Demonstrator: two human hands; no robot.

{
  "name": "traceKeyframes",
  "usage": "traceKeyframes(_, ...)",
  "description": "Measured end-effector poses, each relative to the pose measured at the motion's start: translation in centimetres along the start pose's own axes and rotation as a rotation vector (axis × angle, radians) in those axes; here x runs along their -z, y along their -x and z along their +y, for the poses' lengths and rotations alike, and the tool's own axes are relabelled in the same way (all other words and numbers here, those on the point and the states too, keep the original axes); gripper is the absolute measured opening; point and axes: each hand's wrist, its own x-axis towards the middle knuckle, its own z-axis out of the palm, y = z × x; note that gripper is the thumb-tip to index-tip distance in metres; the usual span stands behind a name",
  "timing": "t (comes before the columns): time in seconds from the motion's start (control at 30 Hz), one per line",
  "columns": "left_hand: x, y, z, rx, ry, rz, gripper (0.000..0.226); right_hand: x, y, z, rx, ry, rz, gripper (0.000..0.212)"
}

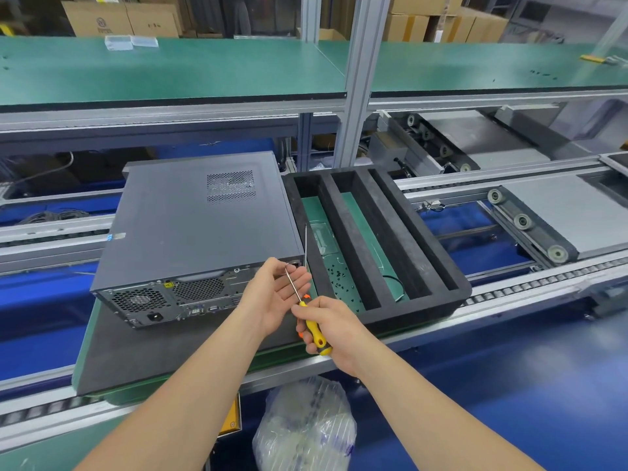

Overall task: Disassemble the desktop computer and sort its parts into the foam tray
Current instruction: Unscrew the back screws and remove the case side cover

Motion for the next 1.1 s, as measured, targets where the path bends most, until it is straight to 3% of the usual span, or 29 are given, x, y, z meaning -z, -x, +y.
traceKeyframes(0.33, 2.8, 0.7, 1.0, -0.056, 0.162, 0.021, 0.029, -0.6, 0.6, 0.8, -0.016, 0.097, -0.078, 0.018)
traceKeyframes(0.63, 8.3, 4.2, 3.1, -0.117, 0.303, 0.024, 0.031, -7.8, -1.7, 0.7, -0.130, -0.143, -0.249, 0.032)
traceKeyframes(1.1, 16.6, 7.4, 9.0, -0.170, -0.050, 0.114, 0.024, -19.3, -2.4, 1.5, -0.145, -0.102, -0.390, 0.027)
